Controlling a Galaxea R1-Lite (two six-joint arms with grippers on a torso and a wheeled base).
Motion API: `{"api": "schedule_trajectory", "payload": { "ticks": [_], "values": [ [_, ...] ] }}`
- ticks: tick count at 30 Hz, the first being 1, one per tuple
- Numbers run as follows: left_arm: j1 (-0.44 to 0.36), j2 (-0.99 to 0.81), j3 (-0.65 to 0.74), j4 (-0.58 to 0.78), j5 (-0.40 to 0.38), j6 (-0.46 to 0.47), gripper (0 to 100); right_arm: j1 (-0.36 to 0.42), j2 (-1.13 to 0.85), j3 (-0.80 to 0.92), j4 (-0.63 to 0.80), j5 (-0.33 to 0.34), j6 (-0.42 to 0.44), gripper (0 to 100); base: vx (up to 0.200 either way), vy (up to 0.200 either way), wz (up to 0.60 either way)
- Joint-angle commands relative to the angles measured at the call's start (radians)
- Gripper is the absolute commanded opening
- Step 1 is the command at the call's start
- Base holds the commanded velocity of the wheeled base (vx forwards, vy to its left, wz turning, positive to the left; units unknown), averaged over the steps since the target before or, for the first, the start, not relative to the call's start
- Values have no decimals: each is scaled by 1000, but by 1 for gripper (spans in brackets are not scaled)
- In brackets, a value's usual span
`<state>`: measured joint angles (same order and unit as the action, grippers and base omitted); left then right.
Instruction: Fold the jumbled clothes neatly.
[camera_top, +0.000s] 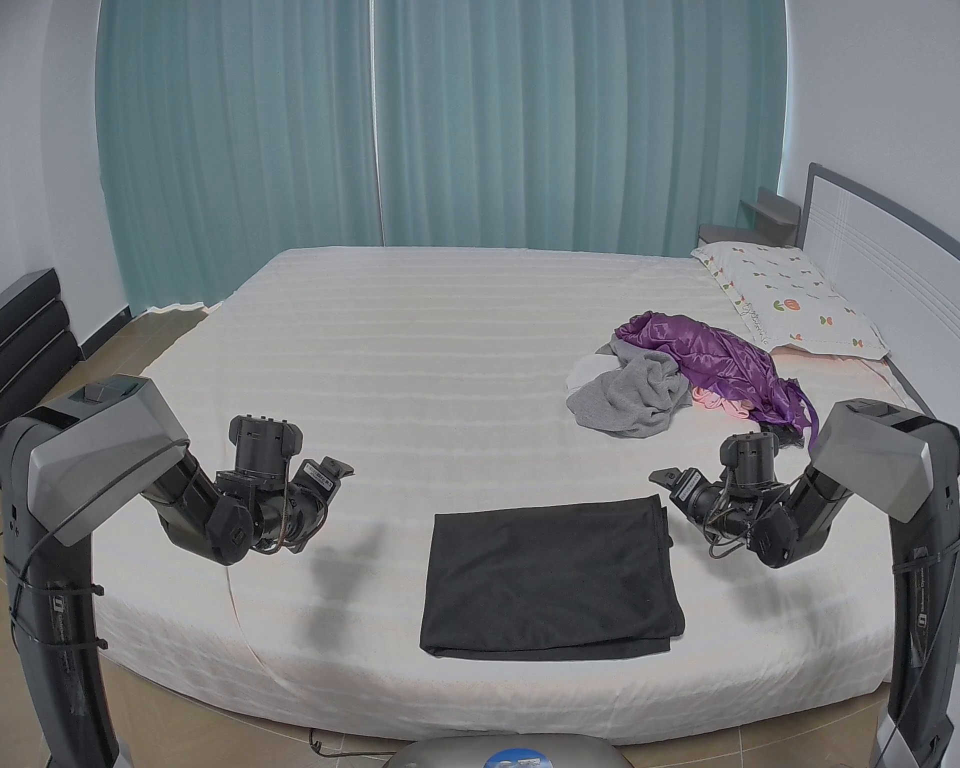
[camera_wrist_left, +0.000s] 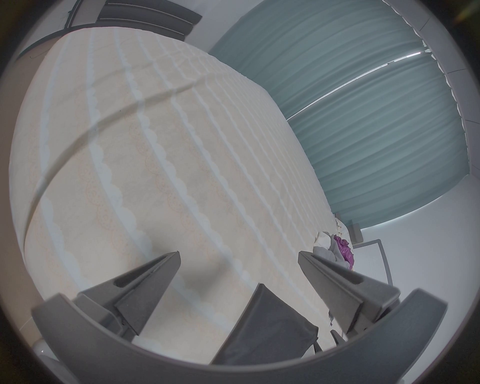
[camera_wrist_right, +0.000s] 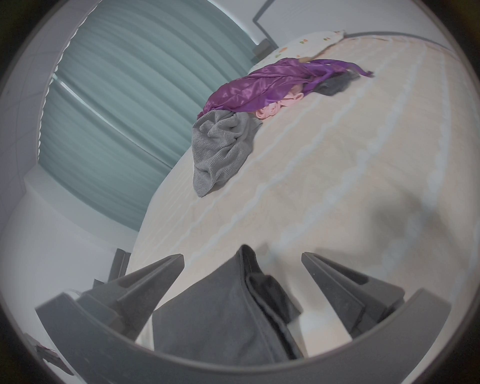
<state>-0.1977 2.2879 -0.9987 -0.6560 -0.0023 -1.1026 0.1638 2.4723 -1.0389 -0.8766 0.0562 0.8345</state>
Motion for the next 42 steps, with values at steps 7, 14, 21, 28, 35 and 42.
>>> {"api": "schedule_trajectory", "payload": {
  "ticks": [7,14,21,28,35,42],
  "values": [
    [-11,-93,118,-2,-189,3,100,-73,-210,551,-433,80,198,100,0,0,0],
    [-60,-99,140,2,-199,4,100,-90,-156,617,-565,134,207,100,0,0,0],
    [-74,-97,144,4,-197,4,100,-98,-96,614,-591,134,206,100,0,-200,0],
    [-75,-85,149,-1,-160,30,100,-87,-82,632,-625,133,199,100,0,-143,0],
    [-141,-42,203,-19,-120,205,100,-86,-81,631,-625,133,196,100,0,0,0],
    [-192,59,184,-119,-18,326,100,-84,-73,629,-625,133,184,100,0,0,0]
  ]
}}
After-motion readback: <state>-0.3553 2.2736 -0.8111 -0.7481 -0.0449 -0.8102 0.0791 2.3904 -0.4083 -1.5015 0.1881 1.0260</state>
